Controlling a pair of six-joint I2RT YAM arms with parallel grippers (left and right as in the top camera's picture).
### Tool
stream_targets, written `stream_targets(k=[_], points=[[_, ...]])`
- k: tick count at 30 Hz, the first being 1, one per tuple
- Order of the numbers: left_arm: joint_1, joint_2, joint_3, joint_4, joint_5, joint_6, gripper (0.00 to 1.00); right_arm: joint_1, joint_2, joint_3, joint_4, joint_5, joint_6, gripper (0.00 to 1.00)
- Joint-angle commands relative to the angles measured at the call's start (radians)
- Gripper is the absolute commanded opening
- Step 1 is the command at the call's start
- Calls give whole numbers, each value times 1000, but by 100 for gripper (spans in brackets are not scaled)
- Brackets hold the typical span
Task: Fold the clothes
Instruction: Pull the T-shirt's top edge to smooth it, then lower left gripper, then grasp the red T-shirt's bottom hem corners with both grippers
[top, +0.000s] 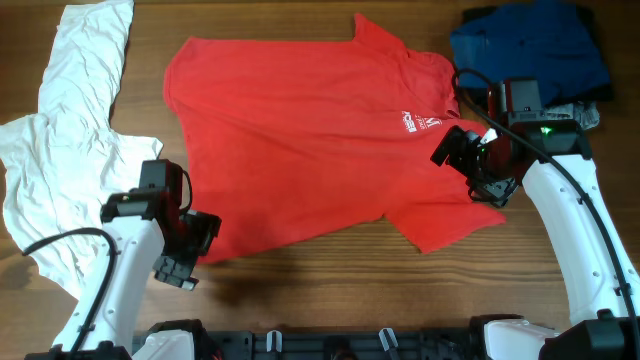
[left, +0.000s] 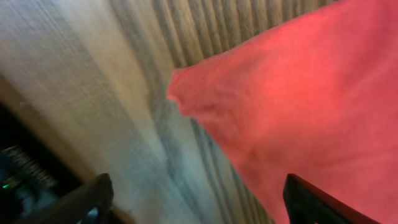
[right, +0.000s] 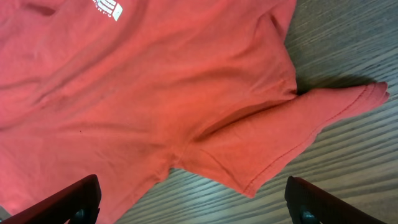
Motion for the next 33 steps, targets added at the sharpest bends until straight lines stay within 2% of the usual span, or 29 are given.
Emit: stream_targets(k=[1,4,20,23,24,25,26,27,33], points=[[0,-5,-100,85,29,-54,76,3,3,-1,5,10,14,95],[2,-5,-152,148,29,-98,70,3,3,-1,5,10,13,95],[77,37,-236,402,-145,-102,60,3,3,-1,4,10,13,95],[85,91,-236,443,-145,-101,48,3,3,-1,-7,10,14,95],[85,106,-236,454,-145,-101,40,3,3,-1,-9,9,13,95],[85,122,-236,467,-145,-100,29,3,3,-1,-12,7,13,95],[85,138,-236,483,-145,-89,11,3,3,-2,-14,-3,0,94],[85,144,-236,492,-145,-75,4,3,3,-2,-19,-2,-2,94],[85,142,-235,605,-145,72,4,3,3,-5,-118,-1,-8,89]])
